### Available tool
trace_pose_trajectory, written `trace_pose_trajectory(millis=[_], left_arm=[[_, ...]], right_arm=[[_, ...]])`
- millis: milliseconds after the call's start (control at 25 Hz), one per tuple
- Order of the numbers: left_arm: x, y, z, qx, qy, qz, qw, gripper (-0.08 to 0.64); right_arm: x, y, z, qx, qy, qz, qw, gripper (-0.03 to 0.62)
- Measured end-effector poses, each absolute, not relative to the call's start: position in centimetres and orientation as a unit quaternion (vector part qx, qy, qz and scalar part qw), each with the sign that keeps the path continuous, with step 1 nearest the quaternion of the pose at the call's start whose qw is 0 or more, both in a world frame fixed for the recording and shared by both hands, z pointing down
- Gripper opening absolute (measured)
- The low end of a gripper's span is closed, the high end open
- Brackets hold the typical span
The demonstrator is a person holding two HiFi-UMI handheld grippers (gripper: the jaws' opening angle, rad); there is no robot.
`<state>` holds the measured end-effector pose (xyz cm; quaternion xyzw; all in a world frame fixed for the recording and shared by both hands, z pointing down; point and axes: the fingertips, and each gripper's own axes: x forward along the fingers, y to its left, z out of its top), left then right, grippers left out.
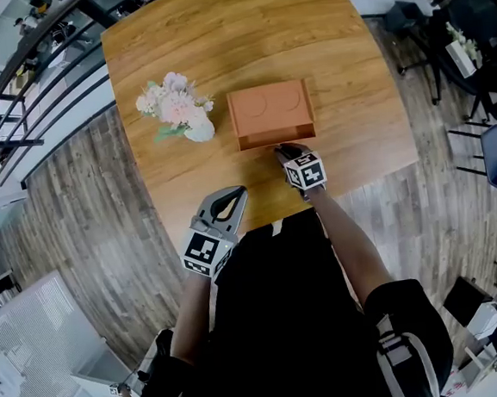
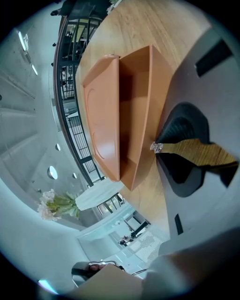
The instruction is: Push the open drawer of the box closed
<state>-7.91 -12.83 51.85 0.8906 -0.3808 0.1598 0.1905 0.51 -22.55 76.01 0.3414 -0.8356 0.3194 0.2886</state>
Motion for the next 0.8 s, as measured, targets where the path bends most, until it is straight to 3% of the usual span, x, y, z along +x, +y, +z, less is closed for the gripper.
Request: trace_pose_trajectory(millis=[800], left_arm=[[-7.8,-13.1,51.8,0.89,-0.382,0.159,0.193,0.023]], right_arm=[[-0.1,-25.5,76.0,0.355,-0.831,0.327,0.274,0.08]])
